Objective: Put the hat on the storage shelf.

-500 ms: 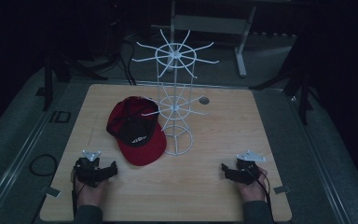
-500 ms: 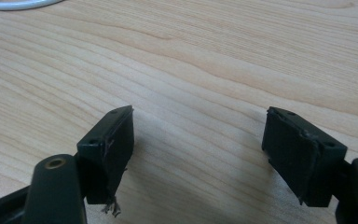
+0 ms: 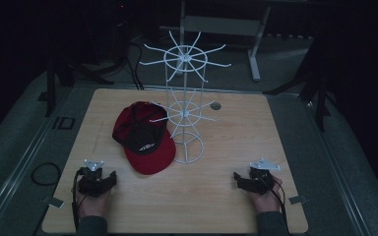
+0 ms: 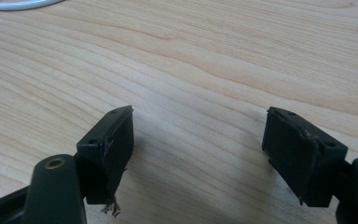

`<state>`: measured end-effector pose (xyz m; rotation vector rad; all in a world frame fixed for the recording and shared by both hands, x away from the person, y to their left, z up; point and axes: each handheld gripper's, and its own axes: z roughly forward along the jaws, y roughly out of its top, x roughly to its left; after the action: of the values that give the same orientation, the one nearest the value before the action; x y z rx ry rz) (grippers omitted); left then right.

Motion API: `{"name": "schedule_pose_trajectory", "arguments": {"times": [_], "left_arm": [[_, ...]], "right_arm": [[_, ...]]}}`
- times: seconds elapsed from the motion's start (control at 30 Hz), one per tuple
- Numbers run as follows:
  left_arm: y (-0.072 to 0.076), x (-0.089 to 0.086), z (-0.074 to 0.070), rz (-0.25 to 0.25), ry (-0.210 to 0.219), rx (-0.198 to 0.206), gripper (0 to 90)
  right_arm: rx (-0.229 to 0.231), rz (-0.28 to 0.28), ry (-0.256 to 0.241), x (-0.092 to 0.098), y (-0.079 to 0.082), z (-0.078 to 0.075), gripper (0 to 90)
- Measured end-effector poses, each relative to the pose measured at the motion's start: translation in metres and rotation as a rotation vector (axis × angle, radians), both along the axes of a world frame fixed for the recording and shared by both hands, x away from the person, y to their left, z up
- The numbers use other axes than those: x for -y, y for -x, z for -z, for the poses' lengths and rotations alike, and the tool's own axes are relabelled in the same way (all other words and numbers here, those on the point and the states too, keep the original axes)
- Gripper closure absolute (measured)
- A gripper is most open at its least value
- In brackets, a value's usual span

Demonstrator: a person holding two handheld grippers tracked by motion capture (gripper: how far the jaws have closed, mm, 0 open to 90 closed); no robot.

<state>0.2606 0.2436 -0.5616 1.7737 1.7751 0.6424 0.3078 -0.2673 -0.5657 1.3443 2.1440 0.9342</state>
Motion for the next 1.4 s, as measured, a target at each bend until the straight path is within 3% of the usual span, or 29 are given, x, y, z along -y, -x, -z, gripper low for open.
{"name": "schedule_pose_trajectory", "arguments": {"times": [0.03, 0.07, 0.1, 0.3, 0.4, 0.7, 0.77, 1.0, 1.3, 1.4], "left_arm": [[0.000, -0.001, -0.002, 0.026, 0.052, -0.006, 51.9], [0.000, -0.001, -0.002, 0.026, 0.052, -0.006, 52.2], [0.000, 0.000, -0.004, 0.063, 0.081, -0.016, 52.6], [-0.003, 0.004, -0.016, 0.139, 0.109, -0.016, 52.6], [-0.005, 0.004, -0.021, 0.157, 0.104, -0.013, 51.8], [-0.017, 0.011, -0.056, 0.226, 0.083, 0.034, 47.8], [-0.021, 0.010, -0.058, 0.230, 0.096, 0.031, 46.7], [-0.038, 0.009, -0.060, 0.256, 0.125, 0.020, 44.0], [-0.056, 0.015, -0.051, 0.286, 0.142, -0.028, 42.9], [-0.062, 0.016, -0.047, 0.291, 0.151, -0.043, 46.2]], "right_arm": [[-0.001, -0.002, 0.000, 0.000, 0.000, 0.000, 23.9], [-0.001, -0.002, 0.000, 0.000, 0.000, 0.000, 23.9], [-0.002, -0.002, 0.000, -0.001, -0.001, 0.000, 23.9], [-0.002, -0.002, -0.001, -0.001, 0.000, 0.000, 23.9], [-0.002, -0.002, -0.001, -0.001, 0.000, 0.000, 23.9], [-0.004, -0.003, 0.000, -0.001, -0.001, 0.000, 23.5], [-0.004, -0.003, 0.000, -0.001, -0.001, 0.000, 23.5], [-0.005, -0.002, -0.001, -0.001, -0.001, 0.000, 23.5], [-0.005, -0.002, -0.001, -0.001, -0.001, 0.000, 23.5], [-0.005, -0.001, -0.001, -0.001, 0.000, 0.000, 23.5]]}}
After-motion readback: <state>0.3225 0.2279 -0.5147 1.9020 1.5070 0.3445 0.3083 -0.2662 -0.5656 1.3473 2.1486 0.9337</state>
